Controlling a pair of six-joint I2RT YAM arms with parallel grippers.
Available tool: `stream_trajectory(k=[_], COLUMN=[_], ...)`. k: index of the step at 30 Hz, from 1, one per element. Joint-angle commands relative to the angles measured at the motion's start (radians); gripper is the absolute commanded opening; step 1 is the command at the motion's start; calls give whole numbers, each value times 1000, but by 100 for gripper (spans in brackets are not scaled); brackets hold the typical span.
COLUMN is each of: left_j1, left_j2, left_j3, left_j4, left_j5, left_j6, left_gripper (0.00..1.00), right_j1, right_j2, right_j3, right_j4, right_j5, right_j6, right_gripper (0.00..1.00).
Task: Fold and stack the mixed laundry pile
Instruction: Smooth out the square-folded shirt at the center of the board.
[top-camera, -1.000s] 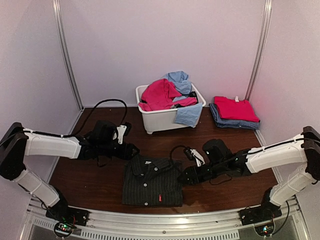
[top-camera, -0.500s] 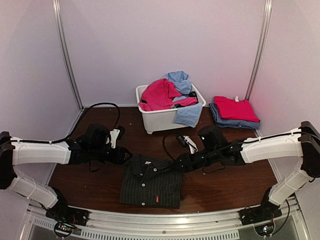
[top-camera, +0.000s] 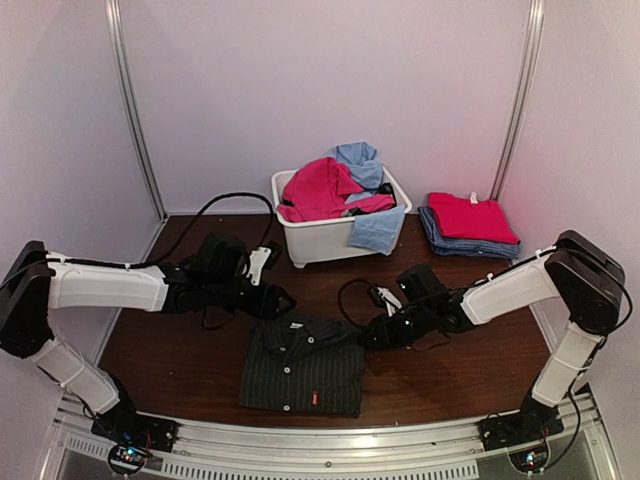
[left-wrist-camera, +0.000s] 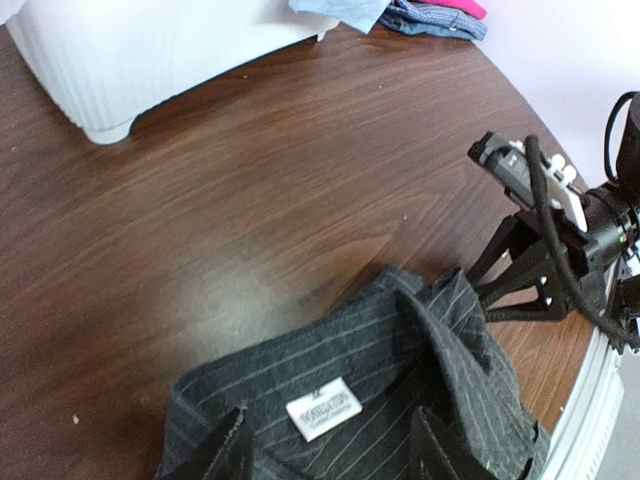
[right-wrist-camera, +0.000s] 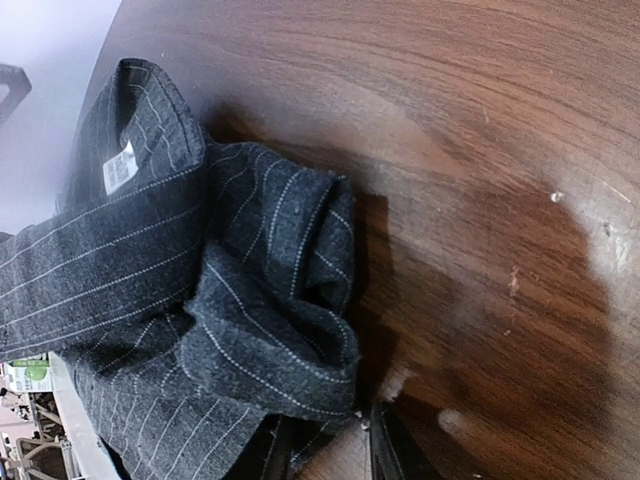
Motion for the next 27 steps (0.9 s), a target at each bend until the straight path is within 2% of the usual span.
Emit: stream_trajectory(k=[1, 7, 14, 18, 20, 26, 27], left_j1=[-30, -74, -102, -102, -102, -101, -101], left_j2=[134, 298, 390, 419, 424, 420, 416], left_j3=[159, 302, 355, 368, 375, 378, 377], left_j4=[47, -17, -77, -65, -59, -8, -2], left_j5=[86, 120, 123, 148, 151, 132, 113], left_j6=[15, 12, 4, -7, -11, -30, -33], left_gripper=[56, 58, 54, 43, 35, 0, 0], right_j1=[7, 6, -7, -18, -18, -18, -18], right_j2=[30, -3, -97, -59, -30, 43, 47], right_j3=[3, -15, -46, -27, -16, -9, -12], right_j4=[34, 49, 38, 66, 93, 131, 135], right_j5=[18, 13, 47, 18, -4, -43, -45], right_j6=[-13, -3, -29, -27, -24, -27, -25], right_gripper=[27, 30, 49, 53, 51, 47, 42])
